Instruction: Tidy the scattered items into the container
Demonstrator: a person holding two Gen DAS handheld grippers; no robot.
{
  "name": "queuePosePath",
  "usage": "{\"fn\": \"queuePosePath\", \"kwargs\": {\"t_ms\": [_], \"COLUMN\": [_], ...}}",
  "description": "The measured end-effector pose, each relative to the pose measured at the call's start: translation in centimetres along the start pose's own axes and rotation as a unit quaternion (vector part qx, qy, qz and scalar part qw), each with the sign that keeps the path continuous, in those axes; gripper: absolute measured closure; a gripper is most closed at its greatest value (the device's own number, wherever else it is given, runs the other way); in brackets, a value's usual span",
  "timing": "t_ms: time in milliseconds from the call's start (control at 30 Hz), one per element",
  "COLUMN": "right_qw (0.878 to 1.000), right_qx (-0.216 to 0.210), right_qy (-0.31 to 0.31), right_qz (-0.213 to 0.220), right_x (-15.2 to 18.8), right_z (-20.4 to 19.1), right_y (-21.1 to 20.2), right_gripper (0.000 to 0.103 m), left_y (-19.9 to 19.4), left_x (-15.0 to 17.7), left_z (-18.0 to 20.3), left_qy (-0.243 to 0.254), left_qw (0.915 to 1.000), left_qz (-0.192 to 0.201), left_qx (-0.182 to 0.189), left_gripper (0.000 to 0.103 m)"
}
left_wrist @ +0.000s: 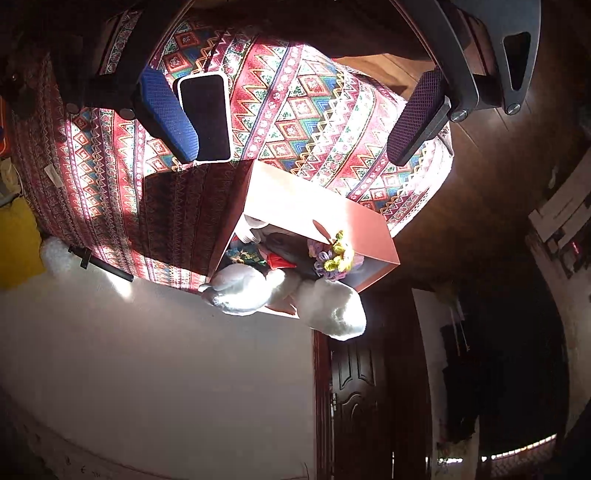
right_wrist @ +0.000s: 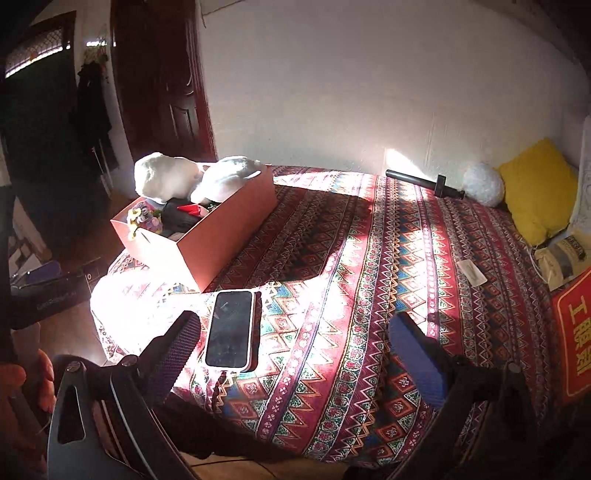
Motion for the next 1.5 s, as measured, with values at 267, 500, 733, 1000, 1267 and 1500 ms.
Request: {"fn": "queuePosePath", "kwargs": {"t_ms": [267,500,733,1000,1267,1500], "right_qw": [0.992,0.985,0.982,0.979,0.977,0.977], "right_qx": [-0.026,-0.038,-0.045,-0.054,-0.059,-0.06], "right_qy": [-0.071,-0.087,-0.106,-0.126,-0.132,-0.134], "right_qz": [0.105,0.142,0.149,0.153,0.156,0.155], "right_x": [-3.6,-5.9,-6.4,-6.8,-6.9,-6.7], "right_z": [-6.2,-9.2,-11.3,-13.0,-13.9,-14.3], "right_y": [-6.7,-9.5,-10.3,-10.5,-10.7,-10.8], "right_gripper": [0.001,0.001,0.001,0.001,0.001,0.001], "left_y": [-11.9,-16.1,-17.1,-18.4,-18.3,-18.3], "left_x": [-3.3,-4.1,-3.7,-3.2,-3.1,-2.6], "left_z": [-4.3,-6.9,-8.0,-8.6,-8.8,-8.1], "left_qy": [-0.054,-0.069,-0.064,-0.064,-0.068,-0.048], "left_qw": [0.9883,0.9805,0.9786,0.9733,0.9754,0.9767], "left_qz": [0.141,0.176,0.185,0.208,0.198,0.197], "left_qx": [-0.022,-0.053,-0.063,-0.073,-0.069,-0.068], "left_gripper": [0.0,0.0,0.0,0.0,0.0,0.0]}}
Point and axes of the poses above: each gripper's, at about its wrist camera, not at the fingertips, and y roughly the way its jaws point, z to its right, x to its underside, the point moved 1 cm from there along y, roughly the way its jaws point, and after that the axes turned 13 degrees about -y, right-handed, at the moved point
